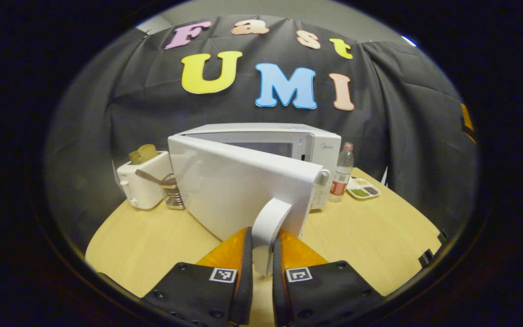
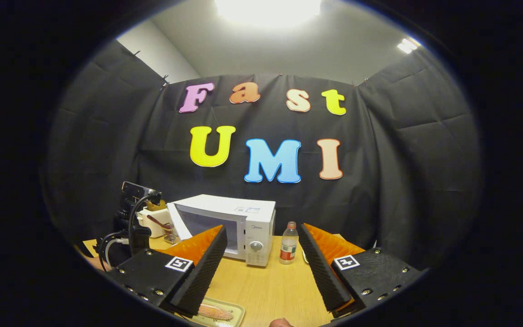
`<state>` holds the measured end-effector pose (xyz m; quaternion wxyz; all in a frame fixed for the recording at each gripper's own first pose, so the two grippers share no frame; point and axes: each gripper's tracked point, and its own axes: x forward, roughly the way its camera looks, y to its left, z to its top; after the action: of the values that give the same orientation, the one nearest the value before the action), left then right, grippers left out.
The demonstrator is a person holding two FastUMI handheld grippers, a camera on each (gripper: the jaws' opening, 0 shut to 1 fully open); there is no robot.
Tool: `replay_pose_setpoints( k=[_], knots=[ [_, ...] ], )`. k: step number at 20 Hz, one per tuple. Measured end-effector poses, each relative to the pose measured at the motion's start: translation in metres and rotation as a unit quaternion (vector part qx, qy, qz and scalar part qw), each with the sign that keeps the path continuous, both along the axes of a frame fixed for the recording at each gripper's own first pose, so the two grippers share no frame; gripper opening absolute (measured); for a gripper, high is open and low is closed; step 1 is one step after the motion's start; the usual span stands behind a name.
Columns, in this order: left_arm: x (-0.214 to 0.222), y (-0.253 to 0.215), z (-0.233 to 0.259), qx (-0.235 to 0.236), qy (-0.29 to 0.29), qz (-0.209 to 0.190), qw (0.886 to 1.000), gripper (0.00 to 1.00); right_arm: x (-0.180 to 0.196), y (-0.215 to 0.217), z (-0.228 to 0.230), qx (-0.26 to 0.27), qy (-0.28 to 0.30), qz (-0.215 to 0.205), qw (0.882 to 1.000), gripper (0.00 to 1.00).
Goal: Open the microwave oven with the left hand, put the food in, and close the microwave oven.
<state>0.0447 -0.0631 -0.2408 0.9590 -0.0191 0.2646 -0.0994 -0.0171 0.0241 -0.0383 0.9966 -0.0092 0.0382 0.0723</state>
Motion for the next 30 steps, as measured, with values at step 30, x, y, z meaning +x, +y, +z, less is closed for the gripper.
replay_pose_setpoints(
  k=[30],
  knots=[
    [-0.073, 0.244, -0.006, -0.012, 0.000, 0.094, 0.996, 0.28, -0.019, 0.215, -0.010, -0.025, 0.024, 0.138, 0.990, 0.97]
  ],
)
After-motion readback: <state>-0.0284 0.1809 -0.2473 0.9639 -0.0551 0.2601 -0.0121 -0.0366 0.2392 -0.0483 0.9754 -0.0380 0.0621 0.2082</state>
